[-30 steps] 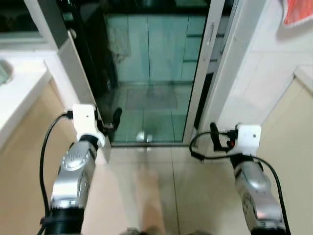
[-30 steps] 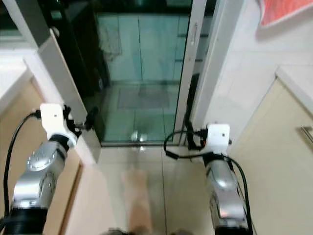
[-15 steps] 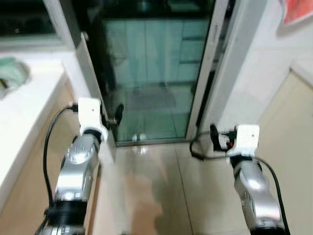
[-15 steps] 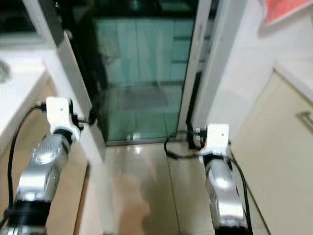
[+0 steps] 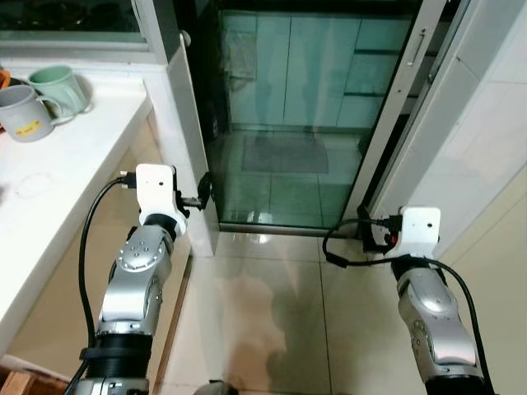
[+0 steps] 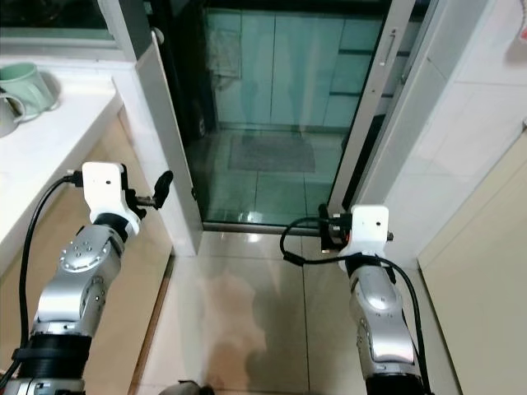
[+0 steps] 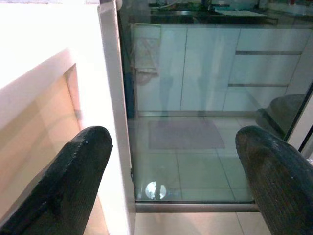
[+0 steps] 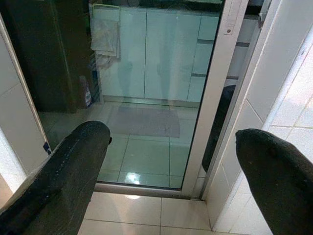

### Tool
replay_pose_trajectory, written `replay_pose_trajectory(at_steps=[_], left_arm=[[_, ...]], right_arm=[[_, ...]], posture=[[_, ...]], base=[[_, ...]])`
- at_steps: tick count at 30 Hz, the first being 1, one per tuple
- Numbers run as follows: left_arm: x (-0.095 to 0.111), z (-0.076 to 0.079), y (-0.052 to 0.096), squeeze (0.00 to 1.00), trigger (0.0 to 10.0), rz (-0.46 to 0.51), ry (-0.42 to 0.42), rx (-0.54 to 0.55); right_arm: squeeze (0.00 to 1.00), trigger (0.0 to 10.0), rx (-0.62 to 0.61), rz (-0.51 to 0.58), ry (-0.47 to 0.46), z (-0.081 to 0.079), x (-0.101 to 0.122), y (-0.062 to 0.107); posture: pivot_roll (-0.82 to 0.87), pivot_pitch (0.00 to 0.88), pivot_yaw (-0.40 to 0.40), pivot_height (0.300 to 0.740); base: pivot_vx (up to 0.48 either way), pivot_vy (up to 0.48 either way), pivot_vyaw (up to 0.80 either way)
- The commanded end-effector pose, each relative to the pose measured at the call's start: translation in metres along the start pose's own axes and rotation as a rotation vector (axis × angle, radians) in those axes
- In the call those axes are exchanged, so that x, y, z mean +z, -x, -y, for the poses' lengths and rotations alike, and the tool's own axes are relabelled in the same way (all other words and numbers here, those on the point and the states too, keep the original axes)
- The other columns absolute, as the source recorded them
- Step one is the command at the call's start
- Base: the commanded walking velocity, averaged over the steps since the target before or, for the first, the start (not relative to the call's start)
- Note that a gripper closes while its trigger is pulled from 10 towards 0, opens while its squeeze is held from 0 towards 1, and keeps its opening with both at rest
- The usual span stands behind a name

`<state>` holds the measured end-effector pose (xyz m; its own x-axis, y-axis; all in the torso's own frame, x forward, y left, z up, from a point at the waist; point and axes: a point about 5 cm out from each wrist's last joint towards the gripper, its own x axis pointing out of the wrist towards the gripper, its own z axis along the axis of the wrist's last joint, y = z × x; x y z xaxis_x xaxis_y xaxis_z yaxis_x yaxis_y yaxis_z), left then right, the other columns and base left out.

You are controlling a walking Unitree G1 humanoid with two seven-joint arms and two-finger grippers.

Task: Restocking fridge

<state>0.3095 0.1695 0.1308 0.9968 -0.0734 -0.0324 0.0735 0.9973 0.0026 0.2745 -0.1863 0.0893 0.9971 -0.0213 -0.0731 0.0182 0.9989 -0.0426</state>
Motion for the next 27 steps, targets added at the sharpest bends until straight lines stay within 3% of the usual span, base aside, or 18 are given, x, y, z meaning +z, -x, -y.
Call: replay_pose_trajectory(at_steps=[1,27], left_arm=[[0.0041,0.0022,-0.0004,0.0,10.0,0.018,0.004,-0.001],[0.0023,0.0057,-0.0019,0.0,10.0,0.008,-0.021,0.0]], right_arm=[[0.0,10.0,-0.013,-0.009,0.004,0.0042,-0.0006,0.0002],[0.0,10.0,-0.021,-0.033,0.005,0.0067,-0.005,0.004]], posture=[[-0.09,0.01,0.05,0.74],[-0.11,0.02,0.056,0.74]], base=[[0.0,0.0,0.0],[-0.369,0.0,0.0]])
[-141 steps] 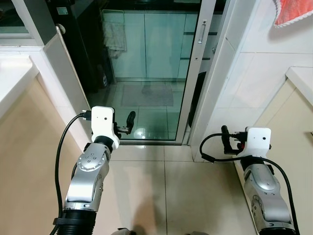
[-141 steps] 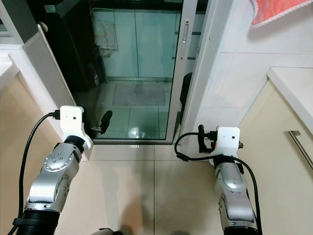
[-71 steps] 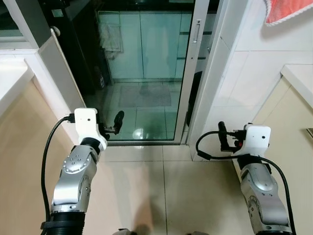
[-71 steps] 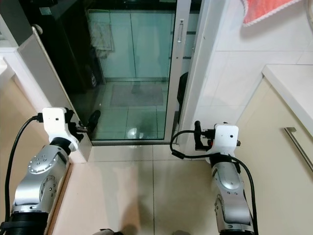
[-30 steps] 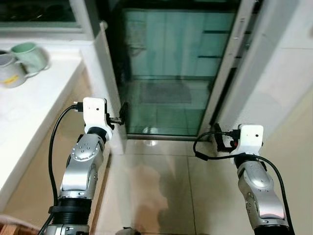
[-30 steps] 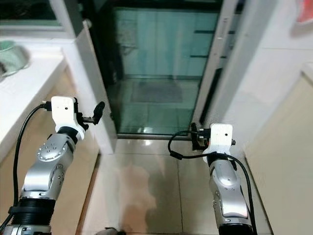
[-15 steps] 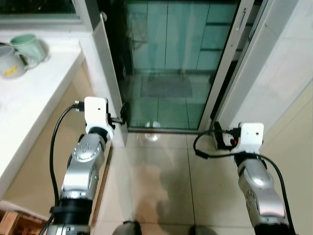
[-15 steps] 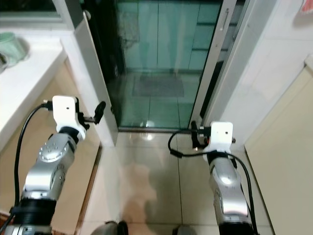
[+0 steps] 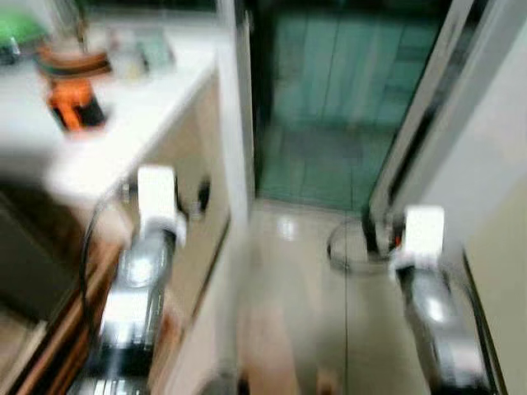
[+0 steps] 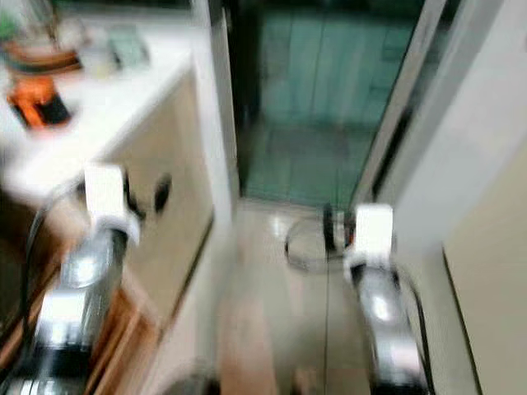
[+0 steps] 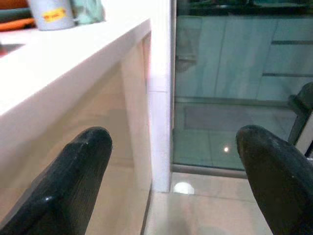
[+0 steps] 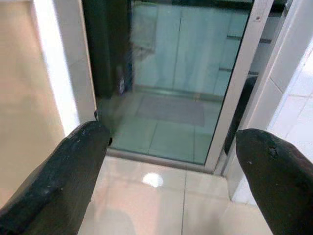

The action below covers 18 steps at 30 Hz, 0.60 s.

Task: Restocking fridge

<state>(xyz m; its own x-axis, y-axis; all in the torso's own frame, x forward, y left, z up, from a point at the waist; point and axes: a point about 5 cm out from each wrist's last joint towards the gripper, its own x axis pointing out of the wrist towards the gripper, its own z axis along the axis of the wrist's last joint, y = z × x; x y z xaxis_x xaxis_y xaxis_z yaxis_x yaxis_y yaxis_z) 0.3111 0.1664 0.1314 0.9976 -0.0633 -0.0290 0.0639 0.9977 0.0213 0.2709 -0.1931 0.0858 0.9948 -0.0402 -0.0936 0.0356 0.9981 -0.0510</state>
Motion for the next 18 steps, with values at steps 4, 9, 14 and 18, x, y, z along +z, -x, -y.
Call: replay_pose_trajectory(at_steps=[4,9,14,18], left_arm=[[0.0019,0.0034,-0.0007,0.0,10.0,0.005,-0.001,-0.01],[0.0019,0.0038,-0.0016,0.0,10.0,0.007,0.003,-0.012],[0.0021,0.0039,-0.0028,0.0,10.0,0.01,0.007,-0.02],[0.0028,0.004,-0.0032,0.0,10.0,0.014,0.006,-0.025]], right_arm=[[0.0,10.0,-0.003,-0.012,-0.002,0.0,-0.001,0.0007],[0.0,10.0,-0.006,-0.012,0.0,0.0002,-0.0006,-0.0003],[0.0,10.0,-0.008,-0.011,0.0,0.0,-0.0003,-0.0012],[0.0,10.0,-0.011,-0.011,0.001,-0.0005,-0.0003,-0.0015]], posture=[[-0.11,0.019,0.056,0.74],[-0.11,0.014,0.057,0.74],[-0.11,0.012,0.058,0.74],[-0.11,0.01,0.061,0.74]], base=[[-0.394,0.0,0.0],[-0.393,0.0,0.0],[-0.4,0.0,0.0],[-0.424,0.0,0.0]])
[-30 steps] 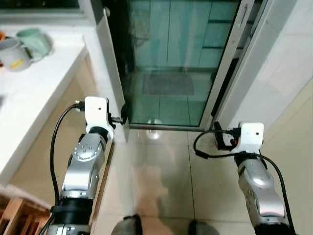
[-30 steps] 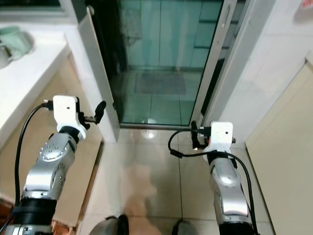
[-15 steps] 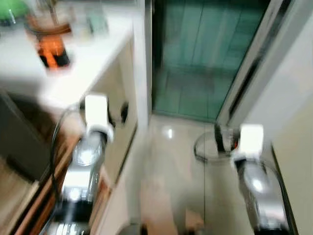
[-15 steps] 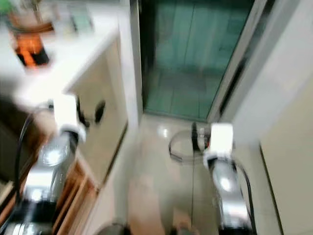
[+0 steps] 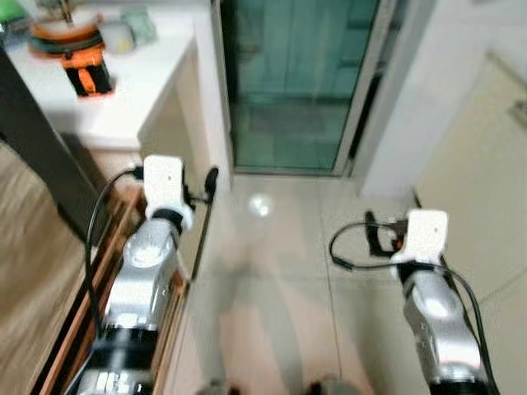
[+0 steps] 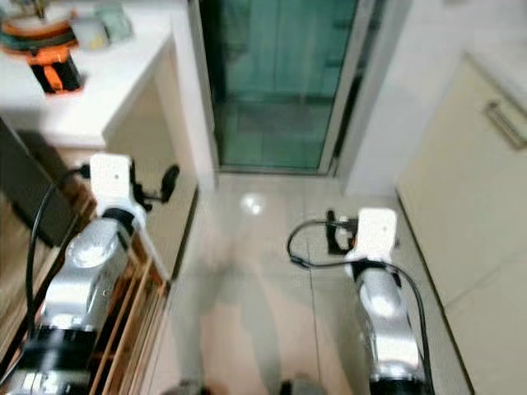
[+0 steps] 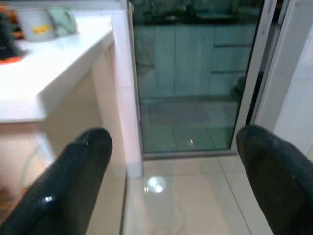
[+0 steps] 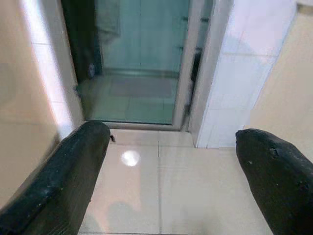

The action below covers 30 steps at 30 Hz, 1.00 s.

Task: Restocking fridge

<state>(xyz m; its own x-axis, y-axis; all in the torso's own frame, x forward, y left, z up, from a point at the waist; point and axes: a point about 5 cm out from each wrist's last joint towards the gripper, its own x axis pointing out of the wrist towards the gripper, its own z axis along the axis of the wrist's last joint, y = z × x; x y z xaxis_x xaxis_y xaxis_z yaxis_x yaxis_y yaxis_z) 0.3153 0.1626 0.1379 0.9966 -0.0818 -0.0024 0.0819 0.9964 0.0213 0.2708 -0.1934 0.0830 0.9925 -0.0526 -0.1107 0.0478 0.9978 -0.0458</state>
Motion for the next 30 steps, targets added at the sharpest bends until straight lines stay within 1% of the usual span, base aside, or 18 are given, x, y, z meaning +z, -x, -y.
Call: replay_pose_trajectory(at_steps=[1,15,26,30], left_arm=[[-0.0038,0.0006,0.0012,0.0,10.0,-0.013,0.006,-0.006],[-0.0065,0.0027,0.0048,0.0,10.0,-0.019,0.008,-0.005],[-0.0125,-0.0039,0.0087,0.0,10.0,-0.03,-0.009,0.017],[-0.0107,-0.0044,0.0083,0.0,10.0,-0.008,-0.028,0.026]], right_arm=[[0.0,10.0,0.001,0.007,0.008,-0.0007,0.0025,-0.0012],[0.0,10.0,0.006,0.004,0.005,-0.0029,0.0011,-0.0029],[0.0,10.0,0.029,0.03,0.019,-0.0078,0.0065,-0.0063],[0.0,10.0,0.038,0.034,0.021,-0.0103,0.0071,-0.0077]], posture=[[-0.11,0.01,0.061,0.74],[-0.1,0.005,0.062,0.74],[-0.08,0.0,0.053,0.74],[-0.08,0.0,0.051,0.74]], base=[[-0.428,0.0,0.0],[-0.449,0.0,0.0],[-0.461,0.0,0.0],[-0.096,0.0,0.0]])
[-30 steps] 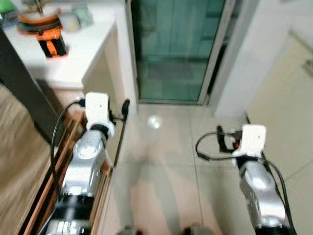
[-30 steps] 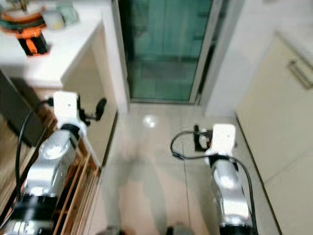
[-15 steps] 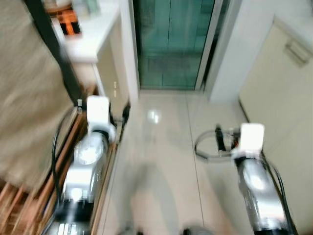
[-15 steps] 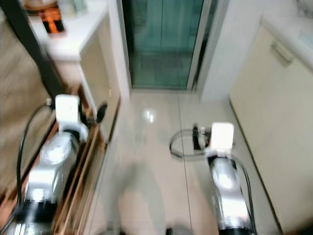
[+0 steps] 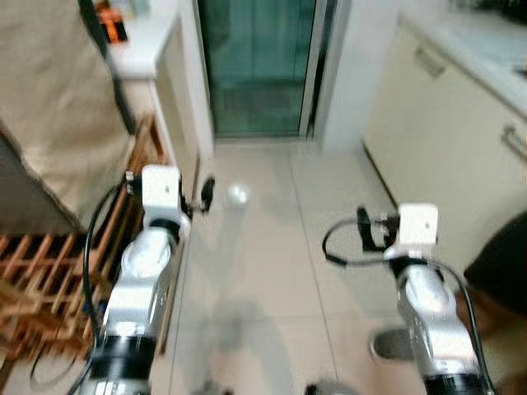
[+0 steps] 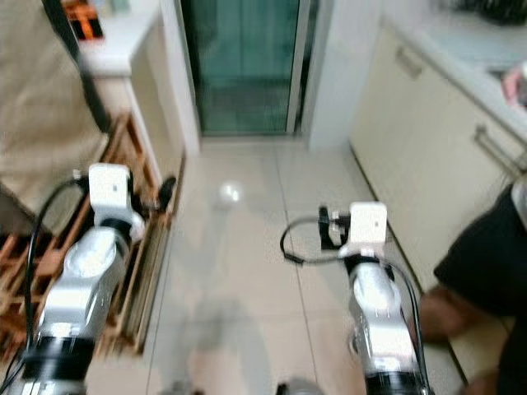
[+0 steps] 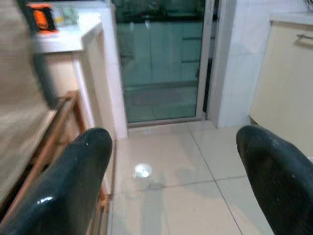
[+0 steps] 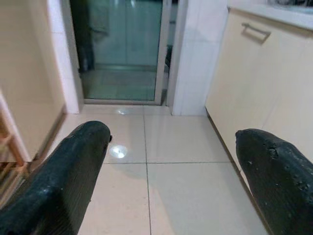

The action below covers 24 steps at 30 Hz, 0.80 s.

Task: Restocking fridge

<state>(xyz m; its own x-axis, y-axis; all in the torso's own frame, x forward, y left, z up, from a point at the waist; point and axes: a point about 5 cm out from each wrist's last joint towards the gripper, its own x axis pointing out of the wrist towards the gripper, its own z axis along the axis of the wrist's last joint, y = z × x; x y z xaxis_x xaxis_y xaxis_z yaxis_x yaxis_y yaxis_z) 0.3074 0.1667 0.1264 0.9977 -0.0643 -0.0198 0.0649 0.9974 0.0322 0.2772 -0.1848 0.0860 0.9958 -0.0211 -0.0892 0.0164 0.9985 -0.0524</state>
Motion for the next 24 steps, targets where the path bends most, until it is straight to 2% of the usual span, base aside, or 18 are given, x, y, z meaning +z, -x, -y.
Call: replay_pose_trajectory(at_steps=[1,3,6,12,14,17,24], left_arm=[[0.002,-0.002,0.0,0.0,10.0,0.022,-0.017,0.008],[0.009,-0.001,-0.001,0.0,10.0,0.066,-0.027,-0.018],[0.012,0.003,-0.001,0.0,10.0,0.083,-0.038,-0.055],[0.01,0.007,-0.001,0.0,10.0,0.076,-0.074,-0.076],[0.009,0.007,-0.001,0.0,10.0,0.072,-0.055,-0.077],[0.009,0.007,-0.001,0.0,10.0,0.074,-0.032,-0.08],[0.01,0.009,-0.002,0.0,10.0,0.079,-0.015,-0.086]], right_arm=[[0.0,10.0,0.014,0.017,0.019,-0.003,0.004,-0.003],[0.0,10.0,0.033,0.04,0.038,-0.006,0.008,-0.004],[0.0,10.0,0.038,0.042,0.039,-0.008,0.008,-0.004],[0.0,10.0,0.037,0.034,0.03,-0.009,0.006,-0.004],[0.0,10.0,0.039,0.035,0.03,-0.01,0.005,-0.004],[0.0,10.0,0.042,0.035,0.029,-0.01,0.005,-0.004],[0.0,10.0,0.044,0.03,0.028,-0.012,0.004,-0.004]], posture=[[-0.08,0.0,0.051,0.74],[-0.09,0.0,0.05,0.74],[-0.09,0.0,0.05,0.74],[-0.09,0.0,0.052,0.74],[-0.09,0.0,0.052,0.74],[-0.09,0.0,0.053,0.74],[-0.1,0.0,0.055,0.74]], base=[[0.0,0.0,0.0],[0.0,0.0,0.0],[0.0,0.0,0.0],[0.0,0.0,0.0],[0.0,0.0,0.0],[0.355,0.0,0.0],[0.412,0.245,0.0]])
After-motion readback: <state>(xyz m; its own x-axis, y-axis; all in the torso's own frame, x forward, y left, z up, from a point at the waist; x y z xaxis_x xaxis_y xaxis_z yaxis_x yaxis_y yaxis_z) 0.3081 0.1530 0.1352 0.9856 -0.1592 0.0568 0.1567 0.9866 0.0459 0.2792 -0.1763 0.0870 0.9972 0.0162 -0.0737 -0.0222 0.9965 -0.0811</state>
